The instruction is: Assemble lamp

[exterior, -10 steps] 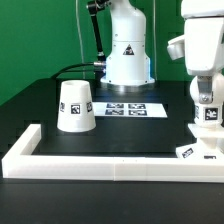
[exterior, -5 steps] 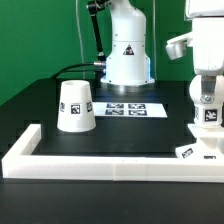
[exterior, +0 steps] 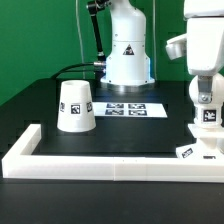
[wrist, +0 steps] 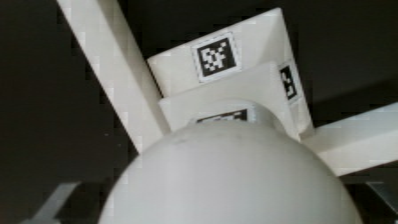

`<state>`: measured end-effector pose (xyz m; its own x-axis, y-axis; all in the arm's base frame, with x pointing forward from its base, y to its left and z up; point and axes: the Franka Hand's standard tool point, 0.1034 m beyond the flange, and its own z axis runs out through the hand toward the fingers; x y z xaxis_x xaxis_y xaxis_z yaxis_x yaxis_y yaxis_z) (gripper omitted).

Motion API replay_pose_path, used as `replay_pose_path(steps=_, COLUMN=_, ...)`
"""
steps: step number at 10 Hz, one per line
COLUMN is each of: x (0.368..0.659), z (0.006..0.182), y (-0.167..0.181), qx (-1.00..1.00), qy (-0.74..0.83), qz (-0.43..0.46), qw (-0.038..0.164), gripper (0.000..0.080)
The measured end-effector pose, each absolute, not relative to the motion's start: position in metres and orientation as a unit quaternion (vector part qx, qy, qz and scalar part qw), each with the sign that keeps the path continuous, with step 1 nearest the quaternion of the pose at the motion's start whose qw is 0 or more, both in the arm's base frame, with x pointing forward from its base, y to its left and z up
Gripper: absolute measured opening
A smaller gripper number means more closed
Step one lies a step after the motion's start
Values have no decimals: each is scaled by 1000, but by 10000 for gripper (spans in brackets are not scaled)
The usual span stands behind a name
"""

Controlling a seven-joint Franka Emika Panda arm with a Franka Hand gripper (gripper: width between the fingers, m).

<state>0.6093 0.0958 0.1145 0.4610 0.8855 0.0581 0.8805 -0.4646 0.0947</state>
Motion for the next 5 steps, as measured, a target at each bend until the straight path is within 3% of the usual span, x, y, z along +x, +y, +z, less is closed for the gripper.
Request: replay_pose_path(steps=5, x=610, z=114, y=99, qx=966, qy=254, qz=55, qw=11, gripper=576)
